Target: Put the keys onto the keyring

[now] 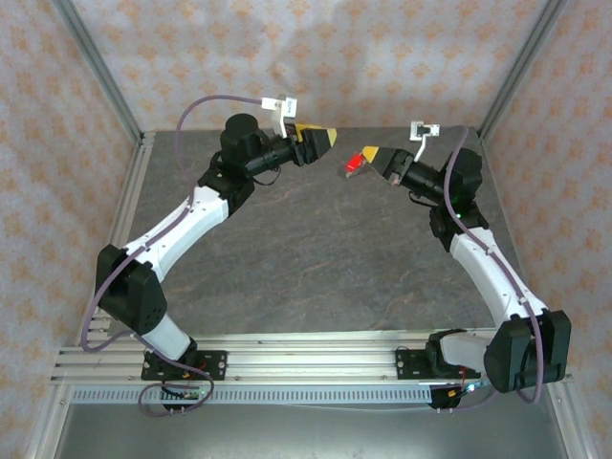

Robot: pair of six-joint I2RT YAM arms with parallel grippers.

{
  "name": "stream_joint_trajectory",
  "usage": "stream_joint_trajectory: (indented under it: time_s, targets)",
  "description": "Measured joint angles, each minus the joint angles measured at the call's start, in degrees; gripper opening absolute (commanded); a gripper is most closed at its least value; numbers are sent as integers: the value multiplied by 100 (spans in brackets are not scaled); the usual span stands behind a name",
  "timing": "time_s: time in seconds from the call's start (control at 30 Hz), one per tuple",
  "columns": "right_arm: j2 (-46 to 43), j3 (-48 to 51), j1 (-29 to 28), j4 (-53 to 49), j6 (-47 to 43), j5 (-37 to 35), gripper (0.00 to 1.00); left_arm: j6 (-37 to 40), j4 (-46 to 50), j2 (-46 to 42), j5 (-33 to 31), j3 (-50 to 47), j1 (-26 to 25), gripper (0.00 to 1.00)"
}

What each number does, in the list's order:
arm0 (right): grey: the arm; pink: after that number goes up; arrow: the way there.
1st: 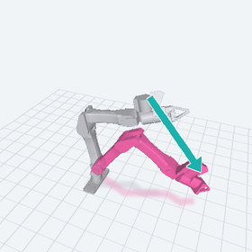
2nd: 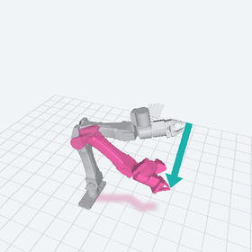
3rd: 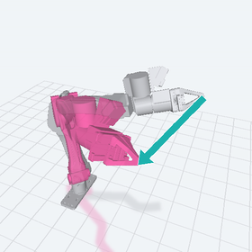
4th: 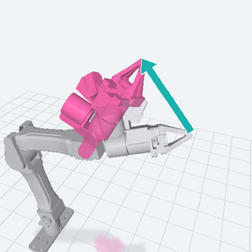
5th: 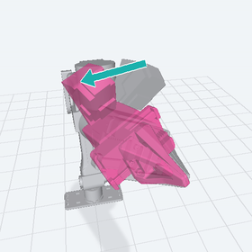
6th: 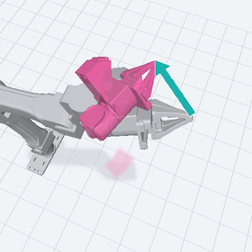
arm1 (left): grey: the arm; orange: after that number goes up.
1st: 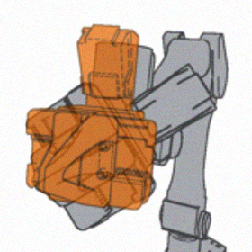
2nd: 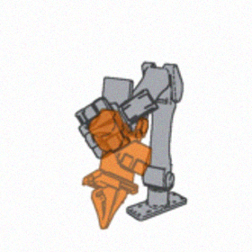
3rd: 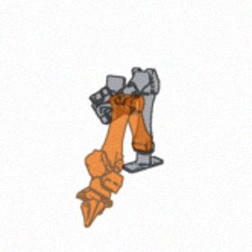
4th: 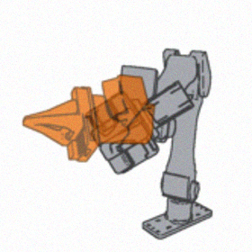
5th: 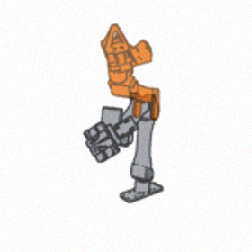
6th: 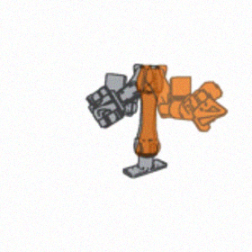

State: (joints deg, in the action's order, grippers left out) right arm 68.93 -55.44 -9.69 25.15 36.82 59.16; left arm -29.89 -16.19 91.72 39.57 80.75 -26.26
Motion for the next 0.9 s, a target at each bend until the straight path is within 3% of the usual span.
stream_joint_trajectory:
  time_s: [0.43,0.9]
  targets:
    - [-372,164,-2,129,2,238,0,621,138,-42,551,-13,-337,50]
    - [-498,251,-2,127,0,280,0,577,2,85,1233,219,-369,43]
